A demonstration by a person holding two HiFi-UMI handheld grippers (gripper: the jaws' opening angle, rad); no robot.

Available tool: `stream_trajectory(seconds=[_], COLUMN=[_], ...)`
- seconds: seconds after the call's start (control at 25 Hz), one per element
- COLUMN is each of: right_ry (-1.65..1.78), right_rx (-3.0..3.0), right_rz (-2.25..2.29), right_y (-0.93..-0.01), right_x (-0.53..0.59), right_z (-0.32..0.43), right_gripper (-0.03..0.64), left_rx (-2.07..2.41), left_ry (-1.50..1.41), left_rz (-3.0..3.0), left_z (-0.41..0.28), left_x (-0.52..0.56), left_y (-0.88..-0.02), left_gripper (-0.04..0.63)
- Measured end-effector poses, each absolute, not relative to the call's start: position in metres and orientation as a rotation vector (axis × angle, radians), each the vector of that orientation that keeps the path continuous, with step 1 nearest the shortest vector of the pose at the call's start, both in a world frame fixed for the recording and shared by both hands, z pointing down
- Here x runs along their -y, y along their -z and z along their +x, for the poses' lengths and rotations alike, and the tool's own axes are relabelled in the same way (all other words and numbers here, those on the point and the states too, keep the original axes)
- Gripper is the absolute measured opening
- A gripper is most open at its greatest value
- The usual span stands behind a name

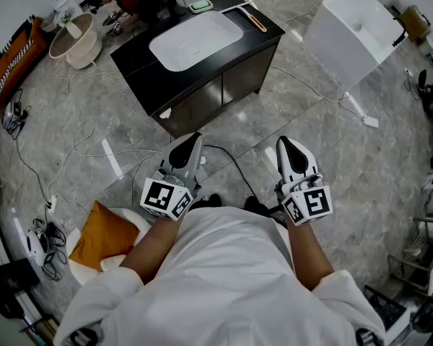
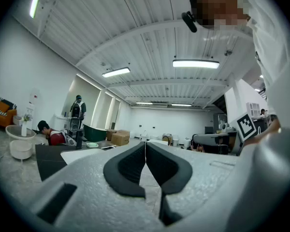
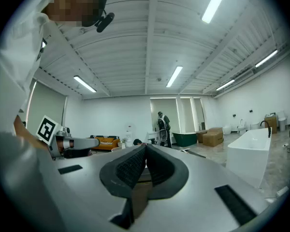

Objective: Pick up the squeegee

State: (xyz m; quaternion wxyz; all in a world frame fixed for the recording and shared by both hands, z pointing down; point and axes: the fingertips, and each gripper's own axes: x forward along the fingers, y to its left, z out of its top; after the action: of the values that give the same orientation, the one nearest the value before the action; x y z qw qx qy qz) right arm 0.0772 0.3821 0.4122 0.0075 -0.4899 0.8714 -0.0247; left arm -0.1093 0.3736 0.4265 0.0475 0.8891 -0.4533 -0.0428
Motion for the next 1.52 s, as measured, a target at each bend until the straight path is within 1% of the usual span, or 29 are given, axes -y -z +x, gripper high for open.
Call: stream_trajectory(seconds=[0.28, 0.64, 1.04, 1.24, 1.52], right_ry=[0.089, 0.127, 0.158, 0.249, 0.281], right_rx=[-2.697, -2.692, -2.661, -2.646, -2.665], right_rz=[-1.573, -1.674, -1.722, -1.698, -1.600], right_y=[-0.412, -0.420, -0.424, -0.441, -0.455], right_x=[-0.376, -0.381, -0.377, -0.347, -0.259], right_z=[0.080, 0.092, 0.116, 0.120, 0.126], right_gripper=[0.015, 0.015, 0.015, 0.015, 0.015], left_rx=[1.351, 1.248, 1.185, 1.204, 1.271], left_ry=[0.137, 0.163, 0.165, 0.128, 0.080], left_rz=[2.724, 2.696, 2.684, 2.664, 2.628], left_z=[-0.114, -0.118, -0.103, -0.100, -0.089], left_x=[-0.360, -0.354, -0.329, -0.301, -0.238], left_y=[-0.422, -0.439, -0.461, -0.468, -0.478], left_gripper=[0.017, 0.017, 0.017, 0.017, 0.017])
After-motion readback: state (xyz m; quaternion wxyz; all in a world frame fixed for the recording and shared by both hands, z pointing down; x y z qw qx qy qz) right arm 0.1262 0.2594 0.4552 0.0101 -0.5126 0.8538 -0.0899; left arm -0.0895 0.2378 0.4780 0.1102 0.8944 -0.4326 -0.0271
